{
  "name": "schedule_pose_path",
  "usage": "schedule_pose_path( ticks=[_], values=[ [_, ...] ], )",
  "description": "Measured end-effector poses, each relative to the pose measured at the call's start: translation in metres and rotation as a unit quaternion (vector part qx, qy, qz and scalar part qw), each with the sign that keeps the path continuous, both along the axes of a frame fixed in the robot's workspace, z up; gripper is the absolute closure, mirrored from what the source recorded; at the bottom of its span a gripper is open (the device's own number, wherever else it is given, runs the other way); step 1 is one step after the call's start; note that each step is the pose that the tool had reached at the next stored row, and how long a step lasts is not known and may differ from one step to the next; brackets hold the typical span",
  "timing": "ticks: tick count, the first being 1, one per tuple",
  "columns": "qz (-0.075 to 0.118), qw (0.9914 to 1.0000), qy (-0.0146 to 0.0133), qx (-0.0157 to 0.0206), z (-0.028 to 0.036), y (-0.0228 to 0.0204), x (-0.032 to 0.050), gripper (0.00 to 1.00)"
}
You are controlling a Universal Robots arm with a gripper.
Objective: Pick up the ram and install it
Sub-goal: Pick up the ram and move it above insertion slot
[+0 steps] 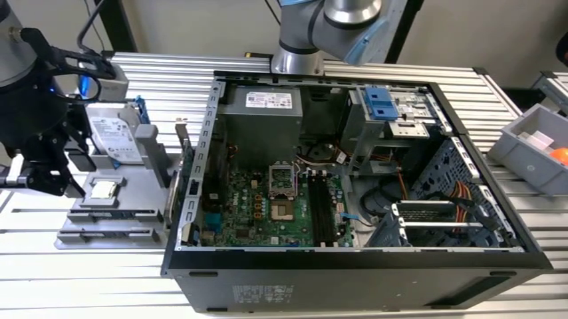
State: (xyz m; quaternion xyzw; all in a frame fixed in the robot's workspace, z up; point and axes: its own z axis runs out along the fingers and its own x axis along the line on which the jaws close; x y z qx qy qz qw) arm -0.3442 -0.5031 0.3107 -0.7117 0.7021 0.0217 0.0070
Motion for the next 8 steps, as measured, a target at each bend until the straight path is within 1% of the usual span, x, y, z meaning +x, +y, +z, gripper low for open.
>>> schedule_pose_path(
  ticks=[8],
  values=[
    [0.000, 1.00000, 0.0001, -0.0003, -0.0045, 0.0000, 0.0000, 0.00]
  ],
)
